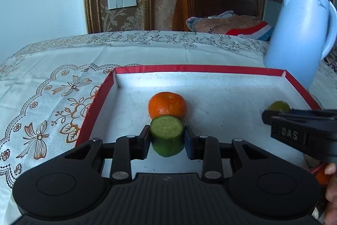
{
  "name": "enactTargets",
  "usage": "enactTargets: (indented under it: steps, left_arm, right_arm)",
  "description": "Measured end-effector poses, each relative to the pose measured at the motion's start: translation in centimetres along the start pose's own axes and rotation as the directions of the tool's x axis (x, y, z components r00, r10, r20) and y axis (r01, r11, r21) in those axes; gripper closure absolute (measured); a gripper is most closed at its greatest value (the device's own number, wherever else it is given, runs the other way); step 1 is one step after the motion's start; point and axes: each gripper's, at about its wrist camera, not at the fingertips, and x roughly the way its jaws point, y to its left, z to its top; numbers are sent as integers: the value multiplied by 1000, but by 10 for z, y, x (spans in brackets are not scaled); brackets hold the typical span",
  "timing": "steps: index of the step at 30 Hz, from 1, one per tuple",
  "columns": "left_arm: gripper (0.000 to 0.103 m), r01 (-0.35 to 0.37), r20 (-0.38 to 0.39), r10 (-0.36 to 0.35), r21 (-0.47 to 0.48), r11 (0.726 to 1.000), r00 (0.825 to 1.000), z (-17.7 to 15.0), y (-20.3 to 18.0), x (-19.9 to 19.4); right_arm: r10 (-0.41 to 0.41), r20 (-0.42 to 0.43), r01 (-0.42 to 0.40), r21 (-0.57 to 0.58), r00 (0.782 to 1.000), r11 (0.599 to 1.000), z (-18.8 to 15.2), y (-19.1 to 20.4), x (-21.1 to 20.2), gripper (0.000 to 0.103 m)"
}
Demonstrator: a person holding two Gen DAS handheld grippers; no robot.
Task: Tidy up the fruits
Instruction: 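Carry the cucumber slice and tomato over the tray, lowering the cucumber with the left tool, then open the left tool to set down the cucumber slice while the right tool releases the green tomato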
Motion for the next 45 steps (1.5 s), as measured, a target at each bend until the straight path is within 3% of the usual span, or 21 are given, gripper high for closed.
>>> enactTargets:
  steps: [9, 10, 12, 14, 17, 21, 24, 27, 31, 45]
  left_arm:
    - [69, -37, 17, 37, 6, 999, 999, 3, 0, 6]
    - [67, -45, 19, 45, 1, 999, 999, 2, 1, 7]
    - [50, -71, 22, 72, -14, 997, 997, 2, 4, 8]
    - [42, -93, 24, 94, -23, 995, 995, 1, 6, 9]
    - [42, -95, 26, 96, -21, 995, 995, 1, 6, 9]
    - [40, -97, 27, 97, -21, 995, 995, 0, 6, 9]
    - [39, -98, 30, 99, -21, 995, 995, 0, 6, 9]
    - [30, -103, 30, 104, -22, 994, 994, -1, 6, 9]
    - [28, -93, 32, 93, -16, 996, 995, -2, 6, 7]
    - [26, -60, 35, 60, -1, 998, 998, -9, 8, -1]
  right_arm:
    - [15, -1, -15, -8, 1000, 1000, -1, -1, -2, 73]
    - [18, -1, -18, -2, 1000, 1000, -2, -2, -2, 73]
    - [26, -3, -26, 12, 1000, 1000, -2, -4, -3, 73]
    - [26, -4, -26, 8, 1000, 1000, -2, -4, -3, 73]
    - [21, -3, -21, 7, 1000, 1000, -2, -4, -3, 71]
    - [11, 7, -10, -3, 1000, 1000, -3, -3, -6, 56]
    - [2, 17, -1, -10, 1000, 1000, -3, -2, -8, 52]
    - [3, 21, -3, -8, 1000, 1000, -4, -2, -10, 43]
    - [-4, 42, 4, -12, 999, 1000, -5, -2, -14, 30]
    - [-15, 99, 18, -35, 995, 999, -17, -5, -32, 8]
